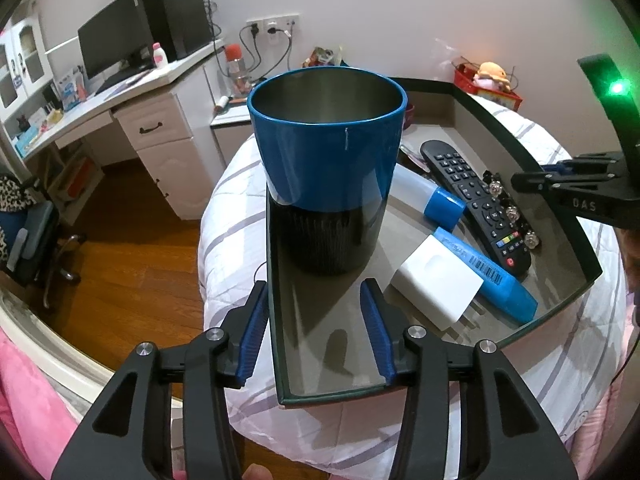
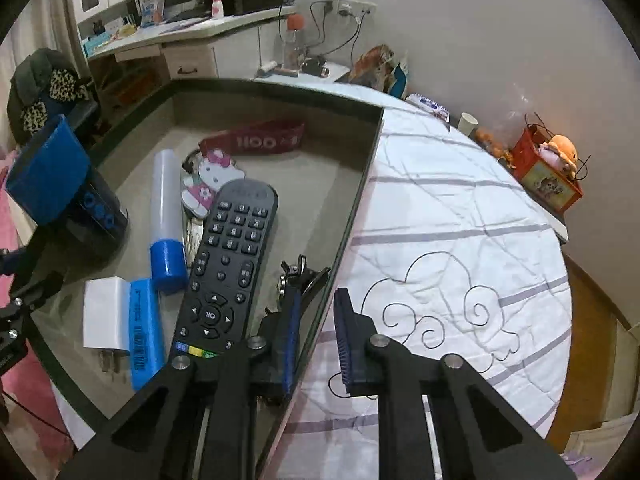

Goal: Organize rigid objects
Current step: 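Withdraw the open right tool from the tray while the left tool releases the tray rim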

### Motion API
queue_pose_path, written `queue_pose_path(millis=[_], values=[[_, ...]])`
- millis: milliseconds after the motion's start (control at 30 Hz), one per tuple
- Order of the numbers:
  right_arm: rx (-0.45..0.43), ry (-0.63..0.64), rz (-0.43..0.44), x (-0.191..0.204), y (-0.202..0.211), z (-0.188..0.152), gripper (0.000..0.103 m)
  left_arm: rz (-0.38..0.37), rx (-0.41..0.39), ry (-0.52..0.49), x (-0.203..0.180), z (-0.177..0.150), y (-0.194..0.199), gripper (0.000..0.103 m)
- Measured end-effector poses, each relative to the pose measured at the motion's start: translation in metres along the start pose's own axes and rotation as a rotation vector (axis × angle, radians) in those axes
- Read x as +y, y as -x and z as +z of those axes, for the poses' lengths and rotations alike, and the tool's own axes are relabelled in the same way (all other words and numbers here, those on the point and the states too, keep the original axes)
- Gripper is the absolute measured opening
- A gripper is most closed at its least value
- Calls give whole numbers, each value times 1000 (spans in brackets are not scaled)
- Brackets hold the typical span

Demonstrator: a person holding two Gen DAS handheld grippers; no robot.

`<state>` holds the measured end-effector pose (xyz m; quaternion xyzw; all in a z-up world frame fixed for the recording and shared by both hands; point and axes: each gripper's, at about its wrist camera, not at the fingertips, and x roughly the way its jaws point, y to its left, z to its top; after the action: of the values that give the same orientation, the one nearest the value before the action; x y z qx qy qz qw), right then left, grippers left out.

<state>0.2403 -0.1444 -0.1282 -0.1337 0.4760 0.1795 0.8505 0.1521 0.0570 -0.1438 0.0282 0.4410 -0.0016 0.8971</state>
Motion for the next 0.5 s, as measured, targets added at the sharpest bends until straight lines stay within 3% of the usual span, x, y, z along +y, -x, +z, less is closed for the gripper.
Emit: queue_pose_path(millis=[233, 500], values=[[33, -10, -78, -2, -5, 4, 17, -8, 3, -24, -11, 5, -5, 51], [33, -101, -89, -33, 3, -11, 21, -52, 0, -72, -38, 16, -12, 54]])
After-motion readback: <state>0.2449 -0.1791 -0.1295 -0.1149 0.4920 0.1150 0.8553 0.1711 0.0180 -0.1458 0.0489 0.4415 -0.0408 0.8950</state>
